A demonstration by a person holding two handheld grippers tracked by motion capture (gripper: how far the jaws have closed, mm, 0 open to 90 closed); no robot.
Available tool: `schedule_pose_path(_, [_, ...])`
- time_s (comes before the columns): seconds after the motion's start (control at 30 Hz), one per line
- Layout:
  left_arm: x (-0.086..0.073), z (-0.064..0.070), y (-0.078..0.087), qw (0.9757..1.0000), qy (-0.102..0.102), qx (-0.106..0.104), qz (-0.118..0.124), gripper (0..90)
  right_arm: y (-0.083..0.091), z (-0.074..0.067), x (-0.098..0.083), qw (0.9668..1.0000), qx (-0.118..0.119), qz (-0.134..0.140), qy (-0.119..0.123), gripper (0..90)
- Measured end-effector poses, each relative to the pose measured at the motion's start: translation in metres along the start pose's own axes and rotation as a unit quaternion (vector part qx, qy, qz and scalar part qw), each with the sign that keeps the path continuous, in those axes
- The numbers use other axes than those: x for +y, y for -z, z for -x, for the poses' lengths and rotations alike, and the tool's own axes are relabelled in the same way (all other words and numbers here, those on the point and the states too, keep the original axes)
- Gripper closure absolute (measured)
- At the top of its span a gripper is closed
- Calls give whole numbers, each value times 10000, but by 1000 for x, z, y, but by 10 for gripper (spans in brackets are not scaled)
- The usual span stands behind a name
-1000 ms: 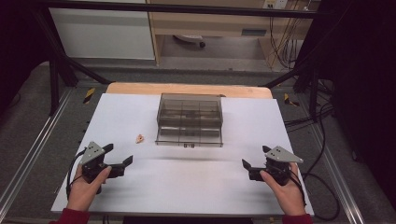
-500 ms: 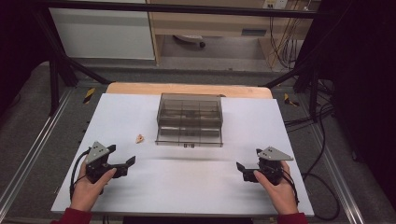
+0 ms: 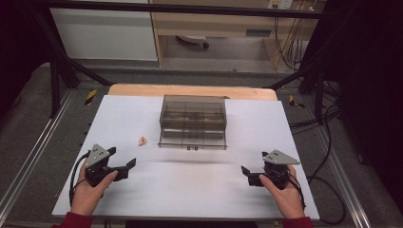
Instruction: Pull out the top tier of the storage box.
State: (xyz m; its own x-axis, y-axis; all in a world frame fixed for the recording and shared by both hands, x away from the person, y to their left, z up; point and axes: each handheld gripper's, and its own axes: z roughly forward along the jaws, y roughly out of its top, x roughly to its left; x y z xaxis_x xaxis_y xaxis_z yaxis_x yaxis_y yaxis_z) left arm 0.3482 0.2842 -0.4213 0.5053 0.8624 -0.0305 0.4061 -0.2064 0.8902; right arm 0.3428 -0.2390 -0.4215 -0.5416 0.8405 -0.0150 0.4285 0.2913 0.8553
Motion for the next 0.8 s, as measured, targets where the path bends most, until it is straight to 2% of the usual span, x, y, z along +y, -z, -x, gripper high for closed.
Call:
schedule_pose_path(0.23, [1, -5, -8, 10000, 13, 61, 31, 124, -10, -7, -1, 9996, 147, -216, 118, 42])
schedule_pose_path(0.27, [1, -6, -10, 9999, -15, 125, -3, 127, -11, -7, -2, 9995, 148, -243, 160, 42])
schedule_pose_path(0.37, [2, -9, -14, 9995, 84, 300, -39, 149, -8, -8, -2, 9994, 115, -279, 158, 39])
schedule_pose_path(0.47, [5, -9, -18, 9996, 130, 247, -66, 155, -5, -4, -3, 9997, 80, -223, 105, 37])
schedule_pose_path(0.67, [5, 1, -34, 9990, -76, 255, -371, 188, -6, -1, -2, 9998, 78, -183, 19, 36])
schedule_pose_path(0.73, [6, 0, -43, 9983, -98, 324, -475, 208, -6, -2, -3, 9997, 83, -232, 69, 35])
schedule_pose_path(0.8, [9, -2, -51, 9979, -56, 425, -480, 221, -6, -3, -3, 9994, 79, -264, 190, 35])
